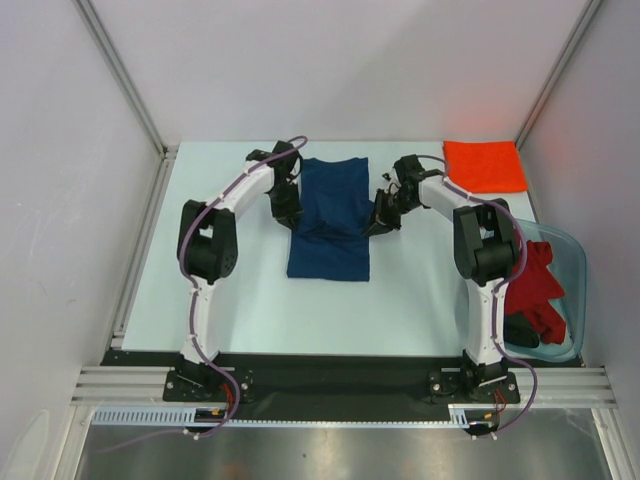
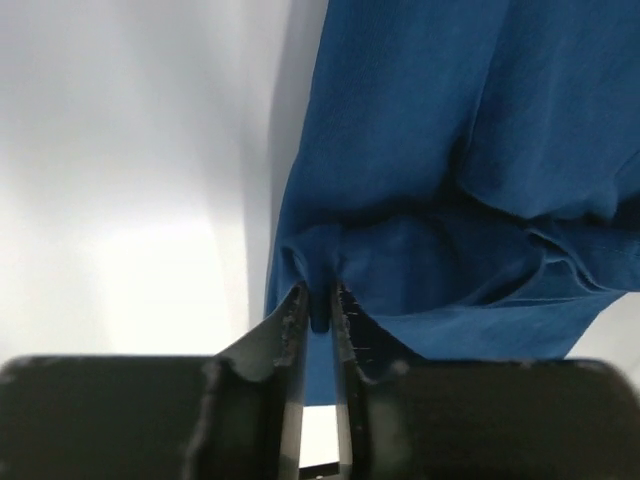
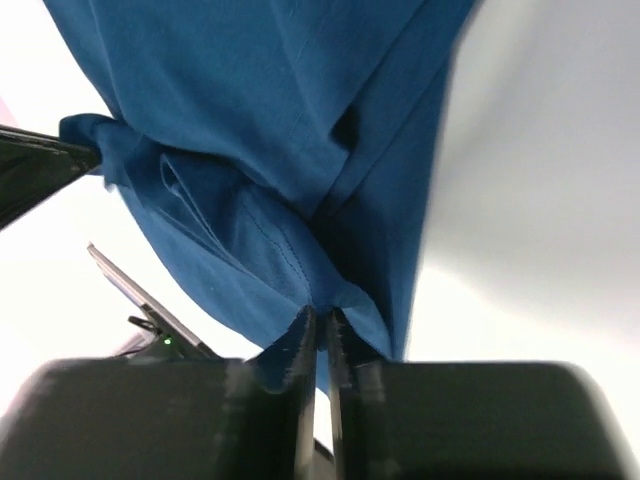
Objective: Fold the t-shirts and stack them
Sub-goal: Fold the tshirt
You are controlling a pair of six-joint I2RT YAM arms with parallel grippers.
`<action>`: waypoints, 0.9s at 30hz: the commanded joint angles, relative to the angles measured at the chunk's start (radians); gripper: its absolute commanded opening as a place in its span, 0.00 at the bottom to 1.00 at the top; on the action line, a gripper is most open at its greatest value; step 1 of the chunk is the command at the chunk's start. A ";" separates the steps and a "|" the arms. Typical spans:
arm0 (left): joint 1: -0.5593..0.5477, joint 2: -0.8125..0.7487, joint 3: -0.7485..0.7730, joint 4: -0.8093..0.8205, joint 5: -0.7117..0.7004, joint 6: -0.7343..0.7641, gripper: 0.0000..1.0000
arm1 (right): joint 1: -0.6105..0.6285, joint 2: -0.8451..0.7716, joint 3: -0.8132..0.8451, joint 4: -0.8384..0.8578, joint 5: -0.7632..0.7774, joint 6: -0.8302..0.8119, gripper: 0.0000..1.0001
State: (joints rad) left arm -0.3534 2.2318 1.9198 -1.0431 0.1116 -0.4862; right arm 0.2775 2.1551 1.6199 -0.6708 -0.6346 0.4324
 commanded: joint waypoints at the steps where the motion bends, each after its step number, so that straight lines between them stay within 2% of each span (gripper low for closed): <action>1: 0.019 0.014 0.097 -0.011 -0.012 0.028 0.20 | -0.023 0.019 0.055 -0.012 0.022 -0.004 0.14; 3: 0.025 0.023 0.154 -0.037 -0.041 0.028 0.34 | -0.031 0.014 0.054 0.004 0.032 -0.004 0.28; 6: 0.031 -0.014 0.189 -0.075 -0.163 0.031 0.52 | -0.040 -0.023 0.043 0.004 0.073 -0.023 0.38; 8: 0.031 -0.097 0.170 -0.072 -0.217 0.043 0.54 | -0.035 -0.058 0.029 -0.006 0.102 -0.038 0.44; 10: 0.031 -0.168 0.053 -0.004 -0.199 0.061 0.55 | 0.000 -0.109 -0.003 -0.006 0.124 -0.049 0.48; 11: 0.031 -0.214 -0.002 0.029 -0.120 0.067 0.54 | 0.018 -0.126 -0.018 0.003 0.136 -0.053 0.49; 13: 0.028 -0.343 -0.207 0.170 -0.005 0.075 0.47 | 0.066 -0.170 -0.082 0.043 0.138 -0.047 0.51; 14: 0.027 -0.381 -0.281 0.226 0.102 0.064 0.43 | 0.078 -0.179 -0.101 0.086 0.132 -0.023 0.50; 15: 0.024 -0.447 -0.414 0.332 0.162 0.052 0.36 | 0.089 -0.196 -0.121 0.112 0.122 -0.006 0.49; 17: 0.008 -0.477 -0.516 0.418 0.223 0.026 0.31 | 0.117 -0.205 -0.189 0.223 0.073 0.031 0.46; 18: 0.004 -0.480 -0.572 0.448 0.268 0.000 0.24 | 0.124 -0.205 -0.198 0.244 0.066 0.064 0.44; 19: -0.001 -0.469 -0.591 0.481 0.287 -0.015 0.22 | 0.129 -0.204 -0.202 0.269 0.061 0.068 0.38; 21: -0.004 -0.457 -0.643 0.561 0.350 -0.061 0.19 | 0.140 -0.204 -0.221 0.304 0.061 0.087 0.35; 24: -0.010 -0.411 -0.668 0.642 0.381 -0.098 0.19 | 0.135 -0.147 -0.212 0.365 0.030 0.132 0.03; 27: -0.009 -0.342 -0.642 0.693 0.382 -0.109 0.18 | 0.149 -0.091 -0.210 0.470 0.032 0.152 0.00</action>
State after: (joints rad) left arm -0.3626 1.8565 1.2556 -0.5076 0.4248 -0.5518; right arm 0.4252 2.0167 1.4006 -0.3443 -0.5869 0.5369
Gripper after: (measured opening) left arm 0.183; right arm 0.010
